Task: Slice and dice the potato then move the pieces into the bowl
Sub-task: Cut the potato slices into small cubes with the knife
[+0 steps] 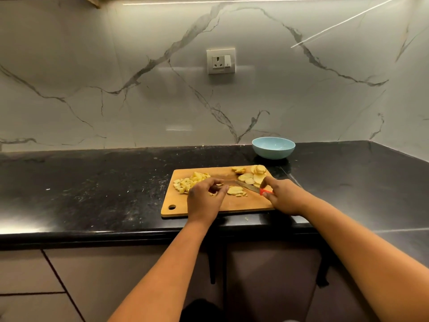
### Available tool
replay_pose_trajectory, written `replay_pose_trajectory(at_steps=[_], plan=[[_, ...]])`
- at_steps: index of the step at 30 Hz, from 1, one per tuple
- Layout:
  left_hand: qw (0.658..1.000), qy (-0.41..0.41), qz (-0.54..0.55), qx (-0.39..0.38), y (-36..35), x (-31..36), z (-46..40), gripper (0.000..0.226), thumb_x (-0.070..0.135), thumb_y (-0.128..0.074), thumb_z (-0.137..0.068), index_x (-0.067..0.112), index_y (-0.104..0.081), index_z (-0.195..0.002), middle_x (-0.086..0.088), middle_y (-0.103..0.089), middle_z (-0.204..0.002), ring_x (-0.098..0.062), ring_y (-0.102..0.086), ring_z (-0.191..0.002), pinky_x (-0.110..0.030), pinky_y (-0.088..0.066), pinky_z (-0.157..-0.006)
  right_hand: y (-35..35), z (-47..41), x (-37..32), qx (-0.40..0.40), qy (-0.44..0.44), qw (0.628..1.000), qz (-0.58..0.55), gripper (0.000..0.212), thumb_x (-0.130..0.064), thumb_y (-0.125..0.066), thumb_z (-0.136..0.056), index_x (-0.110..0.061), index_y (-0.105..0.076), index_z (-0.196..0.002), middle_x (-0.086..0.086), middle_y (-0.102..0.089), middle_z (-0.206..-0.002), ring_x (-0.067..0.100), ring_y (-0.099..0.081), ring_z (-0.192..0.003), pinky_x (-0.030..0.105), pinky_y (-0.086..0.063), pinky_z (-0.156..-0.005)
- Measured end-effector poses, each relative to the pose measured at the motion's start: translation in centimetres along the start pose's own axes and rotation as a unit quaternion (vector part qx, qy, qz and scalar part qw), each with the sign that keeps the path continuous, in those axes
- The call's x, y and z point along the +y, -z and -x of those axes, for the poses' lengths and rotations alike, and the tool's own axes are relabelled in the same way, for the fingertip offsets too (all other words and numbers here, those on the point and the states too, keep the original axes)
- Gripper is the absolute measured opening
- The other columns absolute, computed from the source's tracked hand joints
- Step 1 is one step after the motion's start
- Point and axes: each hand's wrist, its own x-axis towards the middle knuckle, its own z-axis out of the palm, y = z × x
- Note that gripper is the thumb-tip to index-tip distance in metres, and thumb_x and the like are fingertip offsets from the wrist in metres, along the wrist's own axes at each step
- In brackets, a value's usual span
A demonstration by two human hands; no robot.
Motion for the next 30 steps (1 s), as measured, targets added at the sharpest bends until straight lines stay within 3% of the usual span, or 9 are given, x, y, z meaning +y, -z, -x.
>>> replay_pose_trajectory(at_steps=[2,5,8,11,17,20,25,30], plan=[[0.996,-0.035,-0.068,-0.034,-0.4,0.3,-0.3,0.033,0.033,-0.075,-0.085,0.019,-0.070,-0.115,0.007,-0.070,-0.089,-0.006,-0.063,-0.086,-0.029,-0.055,-0.083,-0.2,-0.1,0.1,-0.003,-0.001,1.000,0.001,0.031,-0.028,-0.046,-0.101,-0.024,-0.043,-0.131,0.000,-0.055,-0.095,0.015,-0.058,-0.085,0.026,-0.047,-0.078],[0.970,-0.063,-0.184,-0.143,-1.4,1.4,-1.2,0.060,0.044,-0.066,-0.090,0.018,-0.049,-0.142,0.000,-0.062,-0.127,-0.016,-0.055,-0.119,-0.028,-0.044,-0.101,-0.3,-0.4,0.4,-0.006,0.002,1.000,0.008,0.034,-0.027,-0.045,-0.101,-0.024,-0.040,-0.134,0.005,-0.055,-0.100,0.015,-0.059,-0.084,0.028,-0.050,-0.079],[0.931,-0.035,-0.267,-0.247,-3.1,2.1,-2.1,0.070,0.060,-0.055,-0.090,0.020,-0.041,-0.146,-0.004,-0.047,-0.147,-0.022,-0.042,-0.135,-0.036,-0.041,-0.109,-0.4,-0.5,0.6,-0.004,0.003,1.000,0.020,0.040,-0.025,-0.050,-0.097,-0.023,-0.039,-0.136,0.009,-0.058,-0.108,0.018,-0.059,-0.088,0.029,-0.051,-0.081],[0.905,-0.010,-0.308,-0.292,-4.3,2.1,-2.8,0.064,0.063,-0.049,-0.092,0.018,-0.052,-0.136,-0.006,-0.046,-0.144,-0.025,-0.040,-0.134,-0.039,-0.040,-0.107,-0.8,-0.6,0.6,0.001,0.001,1.000,0.023,0.040,-0.023,-0.053,-0.095,-0.021,-0.043,-0.133,0.003,-0.056,-0.102,0.018,-0.059,-0.088,0.028,-0.052,-0.078],[0.924,-0.043,-0.251,-0.287,-4.7,2.1,-4.0,0.033,0.037,-0.053,-0.097,0.018,-0.062,-0.123,-0.003,-0.050,-0.136,-0.023,-0.044,-0.126,-0.037,-0.040,-0.107,-0.8,-1.2,0.8,0.001,-0.011,1.000,0.024,0.042,-0.026,-0.053,-0.096,-0.020,-0.042,-0.136,0.008,-0.060,-0.116,0.018,-0.057,-0.092,0.029,-0.052,-0.083],[0.909,-0.062,-0.261,-0.318,-4.4,2.2,-4.4,0.033,0.033,-0.051,-0.099,0.017,-0.054,-0.127,-0.006,-0.047,-0.136,-0.024,-0.044,-0.126,-0.037,-0.040,-0.105,-1.0,-1.3,0.8,0.004,-0.013,1.000,0.026,0.041,-0.025,-0.052,-0.096,-0.020,-0.042,-0.136,0.007,-0.059,-0.113,0.017,-0.056,-0.089,0.026,-0.049,-0.077],[0.851,-0.103,-0.339,-0.388,-3.4,2.1,-5.0,0.045,0.035,-0.041,-0.103,0.014,-0.035,-0.143,-0.010,-0.028,-0.154,-0.028,-0.031,-0.136,-0.044,-0.030,-0.114,-1.2,-1.4,0.7,0.006,-0.011,1.000,0.024,0.044,-0.023,-0.052,-0.096,-0.020,-0.041,-0.139,0.007,-0.059,-0.118,0.016,-0.054,-0.088,0.024,-0.047,-0.075],[0.822,-0.146,-0.386,-0.392,-2.6,2.0,-5.2,0.050,0.039,-0.035,-0.104,0.014,-0.032,-0.148,-0.009,-0.028,-0.155,-0.028,-0.027,-0.139,-0.047,-0.025,-0.114,-1.3,-1.4,0.7,0.005,-0.014,1.000,0.027,0.042,-0.024,-0.052,-0.097,-0.020,-0.041,-0.137,0.002,-0.058,-0.106,0.015,-0.056,-0.088,0.024,-0.049,-0.077]])
